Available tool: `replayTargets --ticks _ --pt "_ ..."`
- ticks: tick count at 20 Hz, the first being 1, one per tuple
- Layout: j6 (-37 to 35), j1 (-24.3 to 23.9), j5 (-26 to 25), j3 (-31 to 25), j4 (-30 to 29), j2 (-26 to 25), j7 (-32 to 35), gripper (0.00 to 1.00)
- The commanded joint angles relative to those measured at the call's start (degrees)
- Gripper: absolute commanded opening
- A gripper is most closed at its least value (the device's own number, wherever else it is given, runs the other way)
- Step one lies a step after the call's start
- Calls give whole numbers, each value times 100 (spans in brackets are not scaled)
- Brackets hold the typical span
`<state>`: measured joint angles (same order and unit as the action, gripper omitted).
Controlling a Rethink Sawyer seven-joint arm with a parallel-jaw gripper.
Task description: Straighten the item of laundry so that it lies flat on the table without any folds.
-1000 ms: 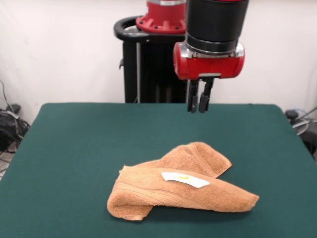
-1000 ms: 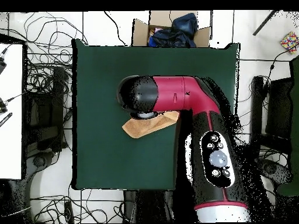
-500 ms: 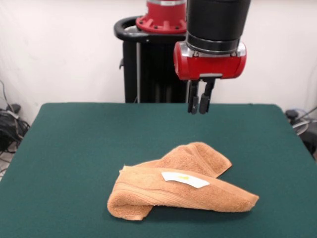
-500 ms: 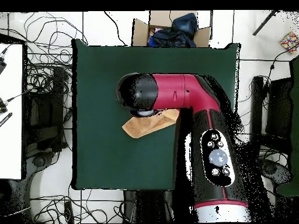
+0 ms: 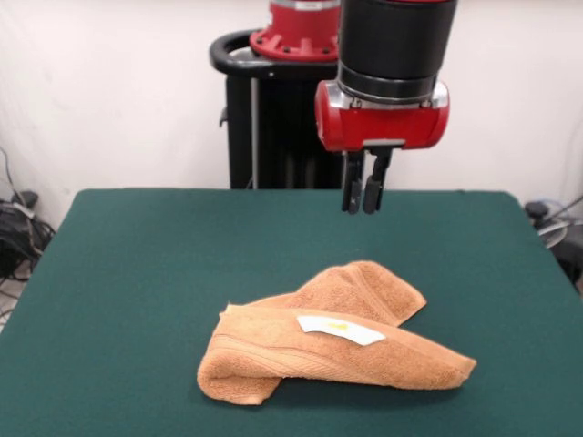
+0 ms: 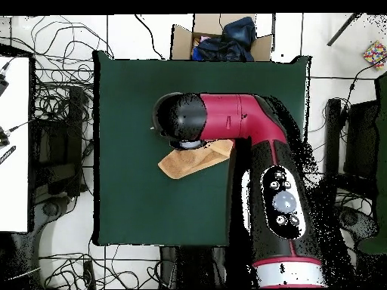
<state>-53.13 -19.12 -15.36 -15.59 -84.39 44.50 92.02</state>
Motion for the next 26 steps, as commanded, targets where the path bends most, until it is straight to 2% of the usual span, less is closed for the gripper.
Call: replayTargets --ticks 1,20,26 --pt "188 -19 -51 -179 -60 -209 153 0" --pt "279 34 -47 -140 -113 -176 280 0" --pt "769 -5 94 -249 -172 -228 451 0"
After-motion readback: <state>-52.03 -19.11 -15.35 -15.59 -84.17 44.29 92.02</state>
